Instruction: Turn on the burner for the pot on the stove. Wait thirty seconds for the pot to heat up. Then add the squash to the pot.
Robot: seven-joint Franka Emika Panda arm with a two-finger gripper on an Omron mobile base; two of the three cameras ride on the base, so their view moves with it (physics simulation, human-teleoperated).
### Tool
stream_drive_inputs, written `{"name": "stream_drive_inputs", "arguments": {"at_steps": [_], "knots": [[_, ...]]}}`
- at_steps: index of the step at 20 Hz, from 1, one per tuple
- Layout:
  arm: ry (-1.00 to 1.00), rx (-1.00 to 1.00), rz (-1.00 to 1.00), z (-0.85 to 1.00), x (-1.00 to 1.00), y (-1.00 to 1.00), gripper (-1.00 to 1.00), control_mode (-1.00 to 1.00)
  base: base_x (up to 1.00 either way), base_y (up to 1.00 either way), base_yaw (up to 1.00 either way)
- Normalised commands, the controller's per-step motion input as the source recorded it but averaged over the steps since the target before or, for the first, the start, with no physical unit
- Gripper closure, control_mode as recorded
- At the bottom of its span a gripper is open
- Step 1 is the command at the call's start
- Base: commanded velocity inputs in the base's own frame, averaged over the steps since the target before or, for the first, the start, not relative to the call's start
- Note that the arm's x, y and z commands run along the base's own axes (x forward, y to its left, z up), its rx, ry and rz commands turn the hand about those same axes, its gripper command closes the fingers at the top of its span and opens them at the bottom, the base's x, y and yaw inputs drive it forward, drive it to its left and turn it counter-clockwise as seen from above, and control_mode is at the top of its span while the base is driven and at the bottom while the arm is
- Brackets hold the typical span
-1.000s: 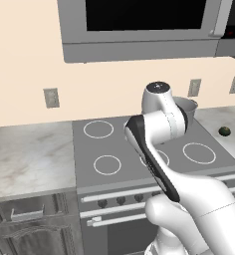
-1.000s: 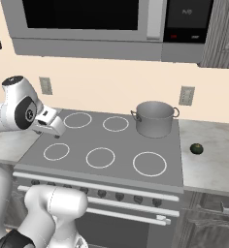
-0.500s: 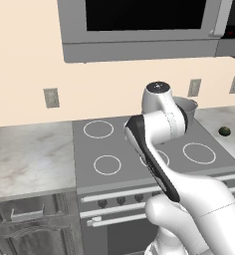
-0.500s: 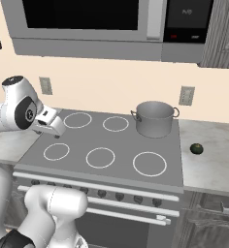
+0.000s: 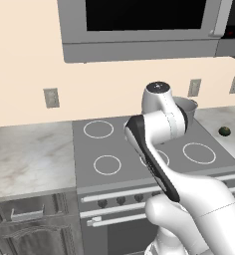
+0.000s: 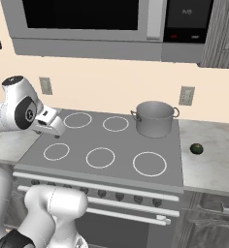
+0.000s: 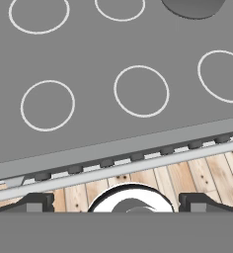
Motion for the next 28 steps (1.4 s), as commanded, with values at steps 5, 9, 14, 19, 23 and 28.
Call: {"name": "stream_drive_inputs", "arguments": {"at_steps": [5,9,14,19,23,28], "knots": [[0.00,0.00,0.00,0.00,0.00,0.00,-1.00,-1.00,0.00,0.00,0.00],[0.00,0.00,0.00,0.00,0.00,0.00,-1.00,-1.00,0.00,0.00,0.00],[0.00,0.00,0.00,0.00,0.00,0.00,-1.00,-1.00,0.00,0.00,0.00],[0.00,0.00,0.00,0.00,0.00,0.00,-1.00,-1.00,0.00,0.00,0.00],[0.00,0.00,0.00,0.00,0.00,0.00,-1.00,-1.00,0.00,0.00,0.00],[0.00,0.00,0.00,0.00,0.00,0.00,-1.00,-1.00,0.00,0.00,0.00]]}}
